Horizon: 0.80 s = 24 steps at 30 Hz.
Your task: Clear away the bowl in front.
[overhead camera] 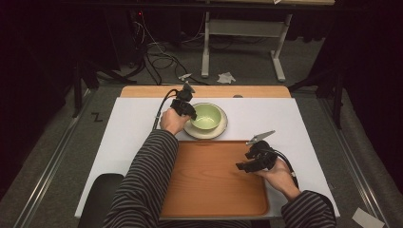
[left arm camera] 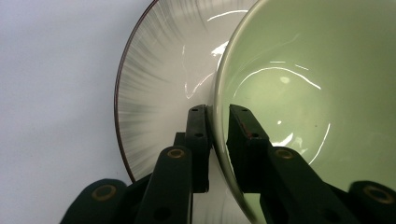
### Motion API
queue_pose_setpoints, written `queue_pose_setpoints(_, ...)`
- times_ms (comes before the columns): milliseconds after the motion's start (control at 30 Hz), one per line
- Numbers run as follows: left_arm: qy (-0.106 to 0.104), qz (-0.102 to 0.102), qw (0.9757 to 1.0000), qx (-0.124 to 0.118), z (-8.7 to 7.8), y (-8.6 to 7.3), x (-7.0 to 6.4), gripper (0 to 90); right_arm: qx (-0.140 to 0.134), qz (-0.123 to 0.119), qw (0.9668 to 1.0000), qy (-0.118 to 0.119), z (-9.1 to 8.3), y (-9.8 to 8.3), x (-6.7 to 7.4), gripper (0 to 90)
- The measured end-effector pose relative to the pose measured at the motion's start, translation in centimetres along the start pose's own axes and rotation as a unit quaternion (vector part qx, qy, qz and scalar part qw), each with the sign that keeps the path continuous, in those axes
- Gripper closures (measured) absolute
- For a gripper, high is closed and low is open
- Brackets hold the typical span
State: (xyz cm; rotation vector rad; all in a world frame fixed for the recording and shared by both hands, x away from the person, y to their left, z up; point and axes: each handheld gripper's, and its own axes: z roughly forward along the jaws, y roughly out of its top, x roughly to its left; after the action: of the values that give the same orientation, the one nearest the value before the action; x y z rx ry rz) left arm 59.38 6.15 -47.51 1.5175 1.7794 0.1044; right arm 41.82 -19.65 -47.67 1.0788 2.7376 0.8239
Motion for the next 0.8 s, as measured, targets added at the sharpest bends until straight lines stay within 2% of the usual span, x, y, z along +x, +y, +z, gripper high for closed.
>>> queue_pose_setpoints(333, -0.007, -0.017, 0.9998, -0.001, 0.12, 0.23, -0.01, 83.4, 0.004, 0.002, 1.0, 0.0, 0.05, 0.01, -0.01, 39.0)
queue_pose_setpoints(467, -0.017, -0.037, 0.9992, 0.002, 0.19, 0.46, 0.06, 83.2, 0.005, 0.003, 1.0, 0.0, 0.06, 0.02, -0.03, 39.0)
queue_pose_setpoints(567, -0.016, -0.035, 0.9993, 0.001, 0.15, 0.43, -0.02, 83.3, 0.001, 0.004, 1.0, 0.001, 0.04, 0.0, -0.03, 39.0)
queue_pose_setpoints(600, -0.017, -0.035, 0.9992, -0.001, 0.12, 0.42, -0.08, 83.4, 0.002, -0.005, 1.0, 0.0, 0.03, -0.04, -0.12, 39.0)
queue_pose_setpoints(800, -0.019, -0.025, 0.9995, -0.004, -0.13, 0.42, -0.31, 83.1, 0.003, 0.001, 1.0, 0.0, 0.06, 0.01, -0.07, 39.0)
